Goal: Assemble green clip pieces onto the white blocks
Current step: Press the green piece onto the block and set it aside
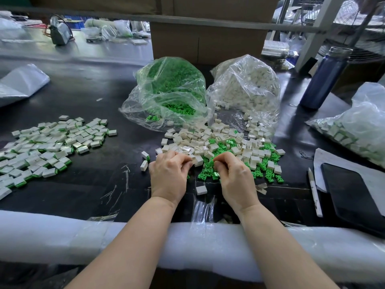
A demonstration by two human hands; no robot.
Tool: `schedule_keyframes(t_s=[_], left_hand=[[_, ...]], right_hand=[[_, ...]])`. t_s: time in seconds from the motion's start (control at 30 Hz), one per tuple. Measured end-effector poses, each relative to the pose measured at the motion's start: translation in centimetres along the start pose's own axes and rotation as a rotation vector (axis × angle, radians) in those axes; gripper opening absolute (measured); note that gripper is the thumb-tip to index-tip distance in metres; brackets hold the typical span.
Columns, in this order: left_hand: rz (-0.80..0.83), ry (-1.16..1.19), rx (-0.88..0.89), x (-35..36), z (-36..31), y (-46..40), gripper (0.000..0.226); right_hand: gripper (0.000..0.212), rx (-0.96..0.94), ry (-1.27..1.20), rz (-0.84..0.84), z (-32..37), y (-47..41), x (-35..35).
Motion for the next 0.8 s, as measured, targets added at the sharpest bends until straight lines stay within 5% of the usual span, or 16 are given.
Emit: schedule_keyframes(t_s=[0.17,0.43,0.8], left_hand=[[0.064,0.470,0.097,-0.3,-1.4,0.3,0.009],[0.206,0.809,-0.046,0.5,-1.2,0.3,0.028],[0.265,0.858,-0.108,0.5,-1.3,0.3,0.016]], right_hand=[[0.007,0.085,-0.194,0.043,-0.2,0.0,0.3],[0.013,0.161,-0.432,0.049,-0.2,-0.1,-0.2],[0.018,0.239,-0.601,0.037,-0.5,-0.2,-0.3]])
Point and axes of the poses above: each hand's wrist, its own y-axis away from the middle knuckle, its own x-axis out of the palm, z = x × y, the point moved 4 cm from there along -y, towards the middle knuckle
